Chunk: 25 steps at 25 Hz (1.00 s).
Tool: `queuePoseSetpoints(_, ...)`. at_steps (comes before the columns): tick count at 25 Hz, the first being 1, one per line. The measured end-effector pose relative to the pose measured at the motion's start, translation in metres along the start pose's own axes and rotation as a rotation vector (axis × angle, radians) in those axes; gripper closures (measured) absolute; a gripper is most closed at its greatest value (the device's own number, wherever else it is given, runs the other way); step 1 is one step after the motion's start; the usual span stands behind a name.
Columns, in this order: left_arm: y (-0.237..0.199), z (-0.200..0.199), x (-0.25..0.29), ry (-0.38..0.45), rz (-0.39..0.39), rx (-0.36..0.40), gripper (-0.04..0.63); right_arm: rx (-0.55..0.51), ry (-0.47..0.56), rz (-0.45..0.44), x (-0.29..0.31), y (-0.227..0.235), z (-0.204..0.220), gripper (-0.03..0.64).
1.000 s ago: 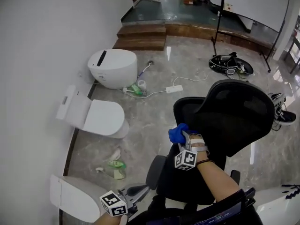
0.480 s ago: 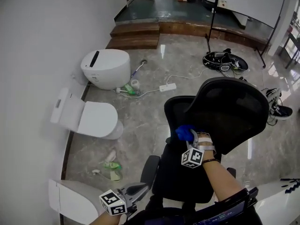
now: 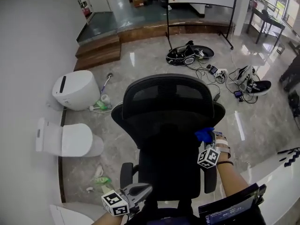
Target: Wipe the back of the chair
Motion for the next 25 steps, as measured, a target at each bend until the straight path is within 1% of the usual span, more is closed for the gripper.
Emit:
queuePoseSetpoints(2,0.004,-0.004,0.014,-0.012,0.015,0.008,0.592,0.035,-0.051,0.007,0.007,0.011,0.030,0.494)
queuePoseSetpoints(3,0.005,-0.006,0.018,-0.016,0.019,0.009,0.592,0.046,-0.063,0.006,0.008,0.013,0.037,0.494)
queuePoseSetpoints(4,0.005,-0.007,0.021,-0.017,0.020,0.007,0.592,0.051,-0.060,0.002,0.008,0.014,0.038,0.494)
queuePoseSetpoints(6,0.002,-0.006,0.018,-0.011,0.019,0.001,0.592,0.043,-0.008,-0.018,0.001,0.006,0.021,0.494)
queuePoseSetpoints(9,-0.008,0.002,-0.003,0.013,-0.006,-0.015,0.592,-0.004,0.122,-0.065,-0.017,-0.025,-0.042,0.494)
queuePoseSetpoints(11,-0.015,0.015,-0.026,0.038,-0.034,-0.037,0.592,-0.058,0.219,-0.100,-0.031,-0.054,-0.101,0.494)
queuePoseSetpoints(14,-0.033,0.042,-0.076,0.077,-0.098,-0.078,0.592,-0.143,0.352,-0.139,-0.053,-0.103,-0.198,0.494)
queuePoseSetpoints(16,-0.048,0.059,-0.112,0.098,-0.140,-0.098,0.592,-0.186,0.417,-0.154,-0.067,-0.129,-0.257,0.494)
queuePoseSetpoints(18,-0.059,0.073,-0.143,0.123,-0.177,-0.123,0.592,-0.218,0.464,-0.163,-0.078,-0.149,-0.306,0.494)
queuePoseSetpoints(21,-0.072,0.089,-0.179,0.153,-0.216,-0.151,0.592,-0.248,0.492,-0.168,-0.084,-0.166,-0.357,0.494)
queuePoseSetpoints(23,-0.077,0.096,-0.192,0.170,-0.231,-0.169,0.592,-0.257,0.478,-0.164,-0.080,-0.169,-0.373,0.494)
queuePoseSetpoints(25,-0.080,0.100,-0.200,0.180,-0.237,-0.185,0.592,-0.264,0.461,-0.160,-0.074,-0.169,-0.377,0.494)
Point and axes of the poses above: the fingertips, and each gripper's own axes: x forward along the fingers, y to its right, z out of its underside, the point moved 9 cm from there along -x, backward along the fingers, and after that the axes turned 15 degrees about -y, right-handed, at the moved point
